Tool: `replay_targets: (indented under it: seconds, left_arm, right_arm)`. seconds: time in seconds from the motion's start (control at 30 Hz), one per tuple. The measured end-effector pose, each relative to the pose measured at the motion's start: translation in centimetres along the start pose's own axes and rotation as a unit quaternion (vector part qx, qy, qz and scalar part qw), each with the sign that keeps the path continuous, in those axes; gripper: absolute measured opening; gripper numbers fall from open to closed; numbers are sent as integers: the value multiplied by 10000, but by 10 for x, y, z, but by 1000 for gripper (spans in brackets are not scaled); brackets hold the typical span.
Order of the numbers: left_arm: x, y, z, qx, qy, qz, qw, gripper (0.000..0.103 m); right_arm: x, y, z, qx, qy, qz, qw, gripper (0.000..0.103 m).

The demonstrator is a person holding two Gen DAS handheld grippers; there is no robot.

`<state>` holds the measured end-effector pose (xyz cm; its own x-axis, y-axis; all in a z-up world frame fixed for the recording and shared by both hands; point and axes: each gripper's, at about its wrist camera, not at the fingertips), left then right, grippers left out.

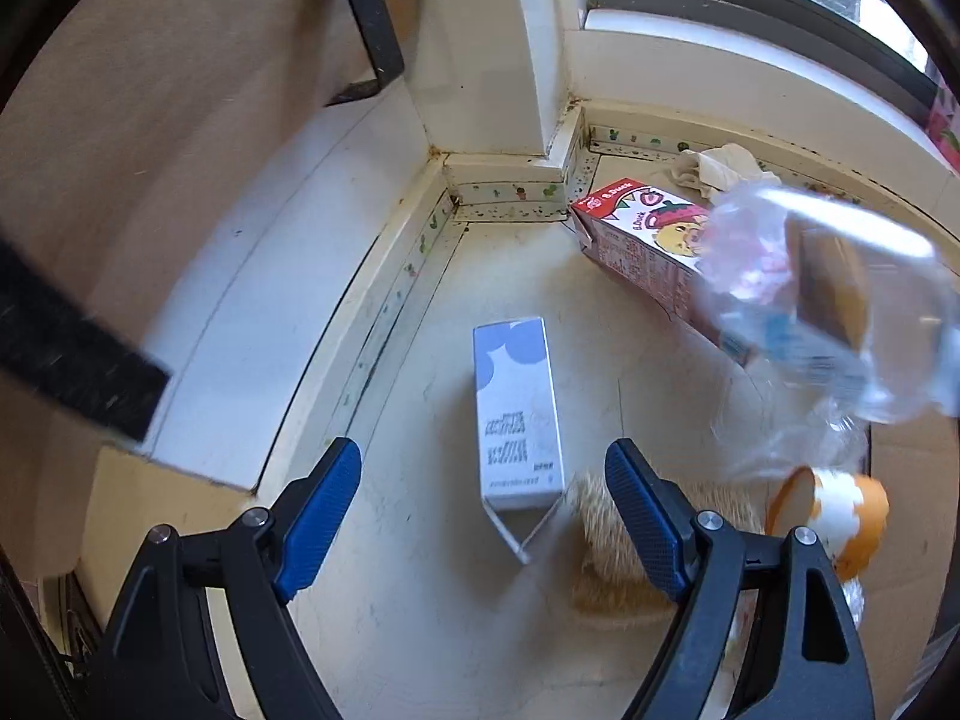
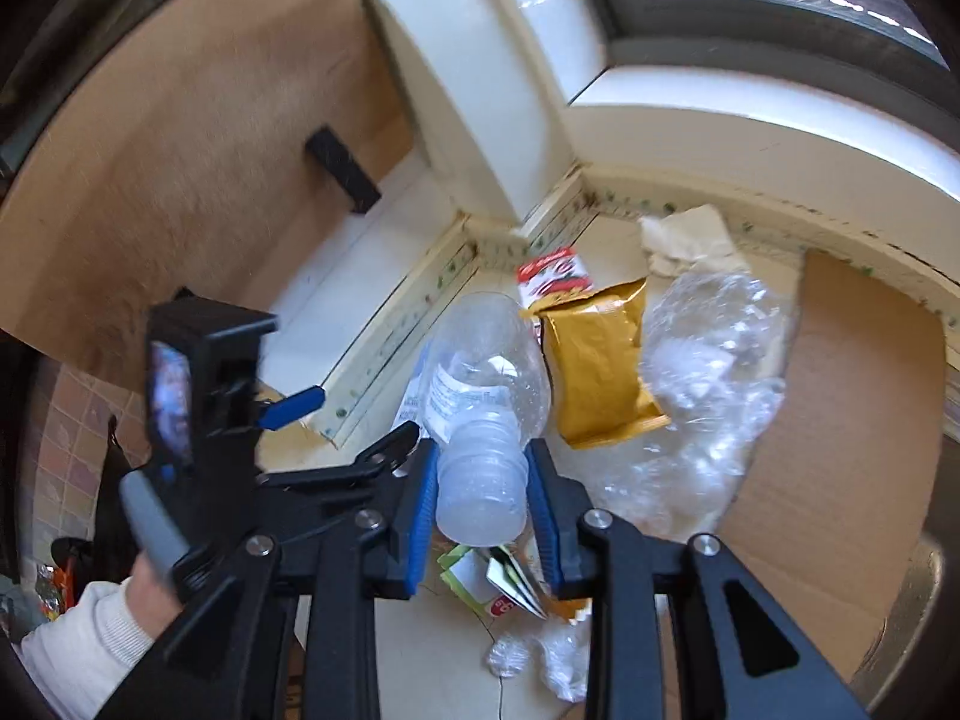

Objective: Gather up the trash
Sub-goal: 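Grasp the white milk carton with the left tool while the right tool grasps the plastic bottle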

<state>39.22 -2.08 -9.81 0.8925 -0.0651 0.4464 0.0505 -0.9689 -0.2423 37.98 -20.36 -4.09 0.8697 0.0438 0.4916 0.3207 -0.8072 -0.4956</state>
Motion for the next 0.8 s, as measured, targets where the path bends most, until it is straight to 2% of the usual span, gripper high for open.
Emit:
replay_targets:
  seconds: [0.17, 0.23, 0.27, 0.33, 0.4, 0.5, 0.63, 0.8]
  left_arm:
    - [16, 7, 37, 147, -433, -89, 9989, 82]
    - [19, 7, 48, 94, -596, -168, 9980, 71]
    - [20, 7, 52, 49, -661, -207, 9976, 55]
    - [20, 5, 61, -160, -827, -349, 9958, 35]
    - [19, 4, 61, -115, -801, -413, 9959, 34]
    - [13, 5, 48, 54, -545, -372, 9978, 34]
    - [0, 4, 16, 303, -93, -271, 9991, 34]
    - [-30, 3, -29, 294, 245, -181, 9991, 34]
  right_arm:
    - [-6, 17, -18, 76, 159, 200, 9996, 29]
    - [-8, 21, -20, 79, 161, 234, 9996, 29]
    - [-9, 23, -21, 92, 162, 254, 9995, 29]
    - [-11, 26, -21, 146, 154, 295, 9993, 29]
    - [-12, 27, -23, 181, 182, 290, 9993, 28]
    - [-18, 27, -24, 258, 177, 283, 9991, 29]
    - [-24, 24, -22, 357, 116, 276, 9989, 28]
    - [-36, 11, -23, 427, 40, 191, 9989, 29]
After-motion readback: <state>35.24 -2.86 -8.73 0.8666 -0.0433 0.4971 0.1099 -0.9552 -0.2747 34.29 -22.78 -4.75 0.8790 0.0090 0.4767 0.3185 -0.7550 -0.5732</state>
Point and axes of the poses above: each gripper's, at about its wrist camera, not at the fingertips, and z roughly the way its jaws point, y to its right, x to its top, and after that the axes turned 4 degrees about x, right-handed
